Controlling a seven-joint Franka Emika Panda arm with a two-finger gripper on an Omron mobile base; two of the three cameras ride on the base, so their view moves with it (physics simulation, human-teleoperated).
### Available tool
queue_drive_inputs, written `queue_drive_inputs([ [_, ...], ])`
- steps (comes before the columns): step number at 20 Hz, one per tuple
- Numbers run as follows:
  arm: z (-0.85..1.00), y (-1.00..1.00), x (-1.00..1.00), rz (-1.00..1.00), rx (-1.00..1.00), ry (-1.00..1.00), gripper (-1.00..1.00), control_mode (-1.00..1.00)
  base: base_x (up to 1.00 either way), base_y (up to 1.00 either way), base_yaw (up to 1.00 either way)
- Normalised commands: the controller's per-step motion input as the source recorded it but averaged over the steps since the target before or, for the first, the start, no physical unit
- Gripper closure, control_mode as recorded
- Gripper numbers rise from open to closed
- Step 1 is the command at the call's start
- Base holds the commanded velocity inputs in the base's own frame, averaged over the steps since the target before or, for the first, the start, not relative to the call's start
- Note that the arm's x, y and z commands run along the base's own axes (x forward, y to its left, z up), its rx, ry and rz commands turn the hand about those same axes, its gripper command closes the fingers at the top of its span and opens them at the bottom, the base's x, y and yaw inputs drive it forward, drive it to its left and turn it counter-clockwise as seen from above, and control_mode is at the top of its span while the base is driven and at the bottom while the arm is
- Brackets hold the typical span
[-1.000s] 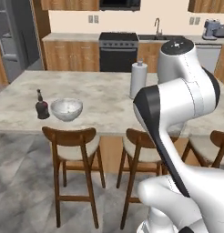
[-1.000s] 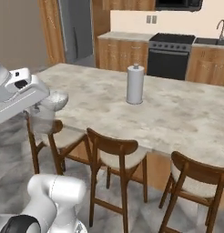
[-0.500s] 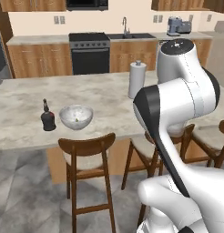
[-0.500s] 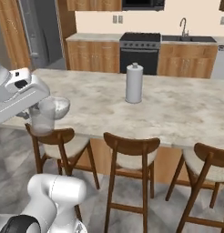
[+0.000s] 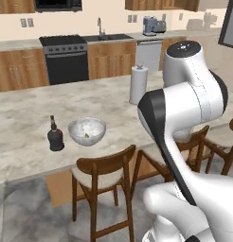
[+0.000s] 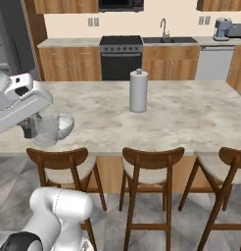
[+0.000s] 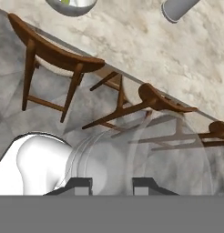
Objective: There is a bowl on the dining counter. Grab a lemon wedge from the fridge and place it in the bowl. Then get the liquor bottle and glass cup from the cabinet and place them next to the bowl.
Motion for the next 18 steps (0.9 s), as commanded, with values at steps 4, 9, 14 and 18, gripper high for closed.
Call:
queue_drive_inputs([
  [4,0.00,0.00,0.00,0.00,0.00,0.00,1.00,1.00,0.47,0.52,-0.32],
  [9,0.00,0.00,0.00,0.00,0.00,0.00,1.00,1.00,0.56,0.55,-0.23],
  [14,0.00,0.00,0.00,0.00,0.00,0.00,1.00,1.00,0.62,0.37,0.07],
  [18,-0.02,0.01,0.16,0.08,0.00,-0.02,1.00,-1.00,0.48,0.12,0.22],
])
